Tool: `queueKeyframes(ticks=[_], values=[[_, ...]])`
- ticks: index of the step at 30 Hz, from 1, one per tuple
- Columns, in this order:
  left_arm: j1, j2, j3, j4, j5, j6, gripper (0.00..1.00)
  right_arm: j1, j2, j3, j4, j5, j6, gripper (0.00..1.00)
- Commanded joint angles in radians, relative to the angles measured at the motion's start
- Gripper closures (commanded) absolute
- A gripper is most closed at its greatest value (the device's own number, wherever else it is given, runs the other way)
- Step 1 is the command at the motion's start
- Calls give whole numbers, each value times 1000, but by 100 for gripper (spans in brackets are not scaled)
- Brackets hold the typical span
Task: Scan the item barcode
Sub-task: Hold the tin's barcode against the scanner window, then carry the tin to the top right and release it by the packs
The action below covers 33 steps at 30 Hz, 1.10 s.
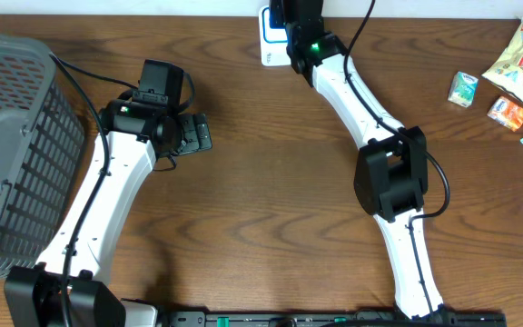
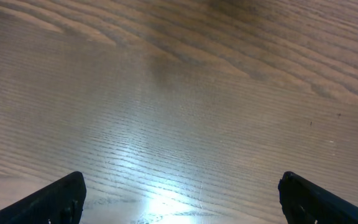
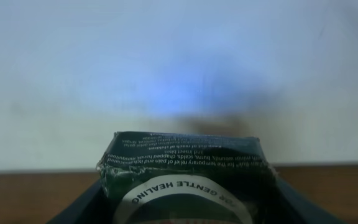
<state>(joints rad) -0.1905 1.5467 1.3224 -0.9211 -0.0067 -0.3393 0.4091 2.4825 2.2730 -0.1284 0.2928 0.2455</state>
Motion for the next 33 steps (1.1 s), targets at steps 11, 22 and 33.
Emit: queueKeyframes(ticks=[11,22,33], values=[[5,2,5,-6,-13,6,2,-2,133,16,249,9,-83,46],[5,2,5,-6,-13,6,3,3,116,18,241,13,-154,48],[5,2,5,-6,-13,6,2,-81,-70,18,-13,57,-146,50]])
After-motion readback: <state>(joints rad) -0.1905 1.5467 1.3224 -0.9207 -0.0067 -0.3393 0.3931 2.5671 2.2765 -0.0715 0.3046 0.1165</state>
